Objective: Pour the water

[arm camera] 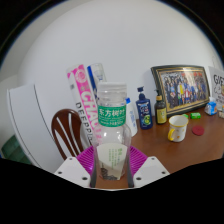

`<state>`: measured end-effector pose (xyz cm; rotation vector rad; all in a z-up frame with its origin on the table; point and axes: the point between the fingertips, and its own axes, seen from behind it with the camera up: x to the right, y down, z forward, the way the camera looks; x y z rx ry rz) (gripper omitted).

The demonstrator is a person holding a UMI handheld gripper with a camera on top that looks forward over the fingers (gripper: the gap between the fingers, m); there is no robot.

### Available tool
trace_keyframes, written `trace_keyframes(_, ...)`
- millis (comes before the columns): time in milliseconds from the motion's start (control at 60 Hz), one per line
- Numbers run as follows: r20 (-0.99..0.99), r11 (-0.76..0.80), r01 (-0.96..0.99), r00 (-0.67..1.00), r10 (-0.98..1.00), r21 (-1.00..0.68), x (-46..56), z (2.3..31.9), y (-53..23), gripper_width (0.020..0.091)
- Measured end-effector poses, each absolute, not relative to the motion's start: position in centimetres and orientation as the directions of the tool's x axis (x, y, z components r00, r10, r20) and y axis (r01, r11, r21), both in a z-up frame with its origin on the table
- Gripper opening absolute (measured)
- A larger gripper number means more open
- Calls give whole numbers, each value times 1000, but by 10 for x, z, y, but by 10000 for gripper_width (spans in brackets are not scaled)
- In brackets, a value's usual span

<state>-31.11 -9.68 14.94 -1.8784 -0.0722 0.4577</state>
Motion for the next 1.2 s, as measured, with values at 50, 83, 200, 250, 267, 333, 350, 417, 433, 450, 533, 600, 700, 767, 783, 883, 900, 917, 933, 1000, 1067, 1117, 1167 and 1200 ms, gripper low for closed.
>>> trace_keyframes(50, -338, -353, -238, 905, 257, -905, -302, 165, -79, 427)
trace_keyframes(83, -379, -354, -280, 890, 252, -892, -299, 175, -67, 427)
trace_keyframes(200, -572, -380, -473, 792, 211, -795, -280, 200, -24, 427)
trace_keyframes(250, -666, -396, -566, 723, 183, -723, -272, 207, -5, 428)
trace_keyframes(267, -697, -402, -597, 697, 169, -694, -270, 209, 1, 427)
trace_keyframes(333, -820, -419, -720, 560, 122, -554, -260, 216, 24, 427)
trace_keyframes(350, -848, -423, -747, 519, 111, -513, -259, 218, 29, 426)
trace_keyframes(417, -936, -429, -838, 347, 57, -337, -247, 220, 49, 424)
trace_keyframes(433, -951, -429, -854, 306, 44, -295, -245, 221, 52, 425)
trace_keyframes(450, -964, -427, -868, 265, 30, -252, -243, 220, 58, 426)
trace_keyframes(533, -998, -406, -913, 61, -33, -42, -228, 215, 79, 427)
trace_keyframes(600, -994, -382, -919, -79, -76, 102, -218, 208, 91, 426)
trace_keyframes(700, -957, -353, -890, -265, -116, 289, -209, 199, 102, 427)
trace_keyframes(767, -915, -335, -851, -381, -133, 404, -204, 196, 107, 427)
trace_keyframes(783, -905, -328, -844, -402, -138, 424, -203, 195, 108, 426)
trace_keyframes(883, -847, -297, -794, -508, -158, 531, -196, 186, 115, 423)
trace_keyframes(900, -837, -295, -784, -522, -162, 546, -195, 186, 114, 426)
trace_keyframes(917, -831, -293, -779, -531, -164, 555, -195, 185, 115, 425)
trace_keyframes(933, -830, -293, -777, -532, -169, 558, -194, 184, 116, 425)
trace_keyframes(1000, -834, -301, -778, -523, -177, 552, -195, 183, 116, 426)
trace_keyframes(1067, -850, -316, -789, -494, -183, 527, -197, 184, 115, 426)
trace_keyframes(1117, -877, -335, -810, -445, -183, 481, -198, 185, 114, 428)
trace_keyframes(1167, -915, -362, -841, -362, -177, 403, -199, 187, 112, 428)
trace_keyframes(1200, -944, -384, -863, -285, -169, 329, -198, 188, 111, 430)
